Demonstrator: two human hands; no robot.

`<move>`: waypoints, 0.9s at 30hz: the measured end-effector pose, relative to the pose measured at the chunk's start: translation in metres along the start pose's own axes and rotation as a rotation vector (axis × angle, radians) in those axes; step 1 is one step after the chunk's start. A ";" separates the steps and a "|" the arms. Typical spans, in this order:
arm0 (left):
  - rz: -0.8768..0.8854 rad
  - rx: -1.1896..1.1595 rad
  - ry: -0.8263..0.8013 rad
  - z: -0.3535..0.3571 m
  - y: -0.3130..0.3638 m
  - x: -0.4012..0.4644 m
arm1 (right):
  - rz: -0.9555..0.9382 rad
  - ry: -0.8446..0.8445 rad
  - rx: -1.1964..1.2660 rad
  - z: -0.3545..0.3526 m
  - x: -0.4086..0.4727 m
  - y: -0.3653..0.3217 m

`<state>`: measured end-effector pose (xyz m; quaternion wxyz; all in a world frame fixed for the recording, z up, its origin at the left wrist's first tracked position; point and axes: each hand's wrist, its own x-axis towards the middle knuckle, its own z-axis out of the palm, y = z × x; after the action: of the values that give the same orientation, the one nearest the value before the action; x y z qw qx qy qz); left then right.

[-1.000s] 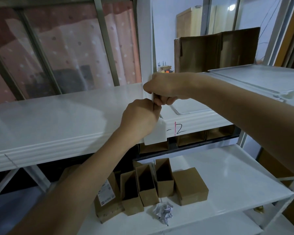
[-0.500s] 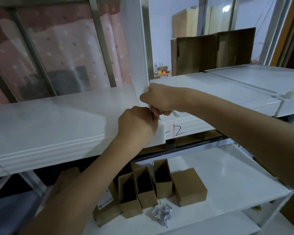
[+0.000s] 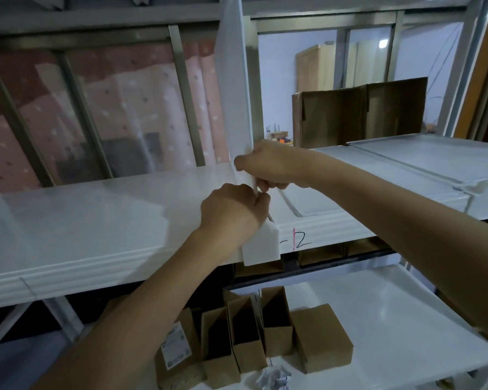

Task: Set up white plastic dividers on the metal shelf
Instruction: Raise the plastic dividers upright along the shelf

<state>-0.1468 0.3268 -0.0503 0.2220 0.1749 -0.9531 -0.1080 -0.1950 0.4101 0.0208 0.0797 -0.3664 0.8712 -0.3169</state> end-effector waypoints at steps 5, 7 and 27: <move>-0.028 -0.115 -0.043 0.010 0.001 0.000 | -0.023 0.012 0.059 0.003 0.001 0.001; -0.044 -0.145 -0.047 0.012 -0.001 0.001 | -0.012 0.015 0.086 0.007 0.002 0.003; -0.328 -0.745 -0.370 -0.025 -0.049 0.029 | 0.055 -0.268 0.474 -0.024 -0.004 0.060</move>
<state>-0.1458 0.2674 -0.0314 0.0753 0.2096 -0.8326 -0.5071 -0.2363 0.4565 0.0027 0.2865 -0.3526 0.7639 -0.4583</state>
